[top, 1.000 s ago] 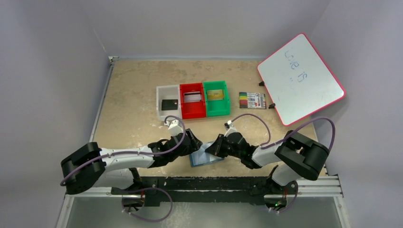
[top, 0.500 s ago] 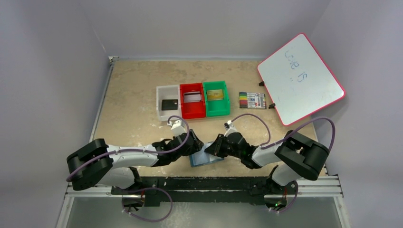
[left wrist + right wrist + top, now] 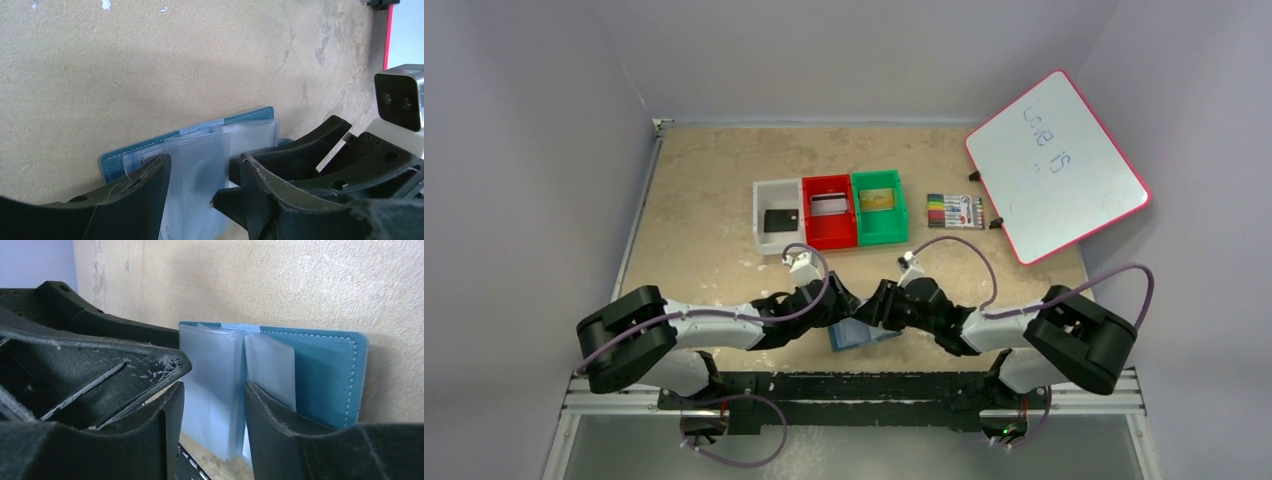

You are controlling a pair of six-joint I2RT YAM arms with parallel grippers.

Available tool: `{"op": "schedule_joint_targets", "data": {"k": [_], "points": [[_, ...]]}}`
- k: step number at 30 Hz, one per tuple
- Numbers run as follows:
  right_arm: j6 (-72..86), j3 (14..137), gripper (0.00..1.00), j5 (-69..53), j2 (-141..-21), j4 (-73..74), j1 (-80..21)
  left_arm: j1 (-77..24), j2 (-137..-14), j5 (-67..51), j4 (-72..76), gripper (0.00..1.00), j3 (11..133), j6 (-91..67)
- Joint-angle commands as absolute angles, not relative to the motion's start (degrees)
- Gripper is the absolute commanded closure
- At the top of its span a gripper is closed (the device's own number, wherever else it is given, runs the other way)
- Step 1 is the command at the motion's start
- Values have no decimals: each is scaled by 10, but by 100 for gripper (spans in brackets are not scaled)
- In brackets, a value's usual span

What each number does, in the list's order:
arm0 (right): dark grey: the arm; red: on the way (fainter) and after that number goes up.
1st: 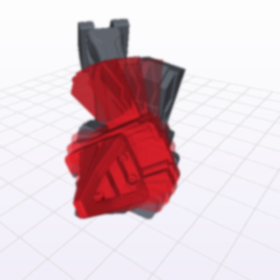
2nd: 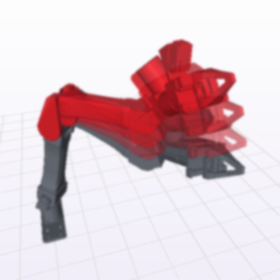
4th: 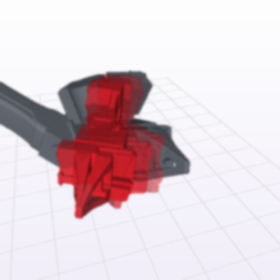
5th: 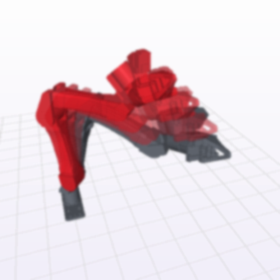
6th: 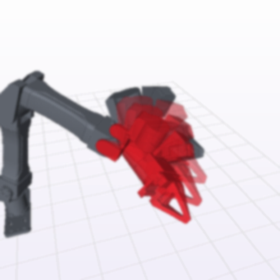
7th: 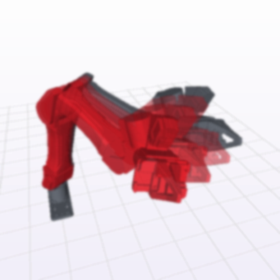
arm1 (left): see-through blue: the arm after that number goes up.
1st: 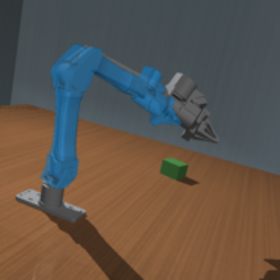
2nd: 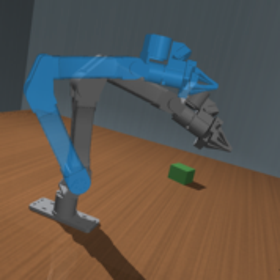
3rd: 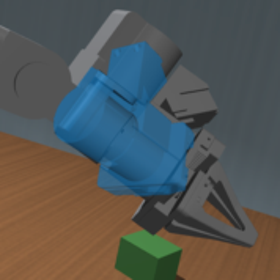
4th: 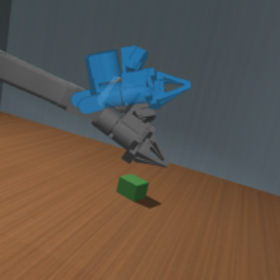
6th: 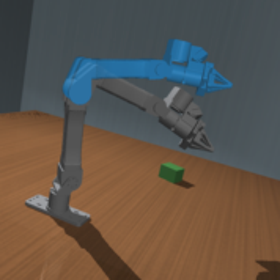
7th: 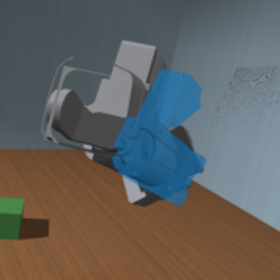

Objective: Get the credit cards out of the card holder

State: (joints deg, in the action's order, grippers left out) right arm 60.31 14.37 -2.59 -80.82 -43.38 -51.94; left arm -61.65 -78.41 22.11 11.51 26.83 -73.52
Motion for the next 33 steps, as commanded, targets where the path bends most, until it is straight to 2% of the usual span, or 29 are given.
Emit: {"op": "schedule_joint_targets", "data": {"k": [1, 5, 13, 19, 22, 25, 26, 33], "points": [[563, 154, 48, -10, -758, -372, -516, -619, -804, 207, 130, 47, 270, -743], [561, 158, 45, 16, -695, -304, -517, -619, -812, 206, 140, 47, 269, -746], [591, 172, 46, 149, -578, -99, -517, -620, -825, 200, 150, 47, 271, -745], [592, 167, 49, 162, -565, -73, -517, -619, -827, 199, 152, 47, 275, -743], [588, 178, 53, 167, -588, -62, -517, -619, -827, 196, 152, 47, 275, -743], [577, 175, 71, 146, -608, -91, -516, -619, -827, 191, 163, 47, 275, -743], [576, 172, 74, 136, -616, -104, -517, -620, -828, 188, 170, 47, 276, -743], [589, 150, 75, 96, -661, -180, -516, -620, -860, 154, 229, 47, 283, -750]]}}
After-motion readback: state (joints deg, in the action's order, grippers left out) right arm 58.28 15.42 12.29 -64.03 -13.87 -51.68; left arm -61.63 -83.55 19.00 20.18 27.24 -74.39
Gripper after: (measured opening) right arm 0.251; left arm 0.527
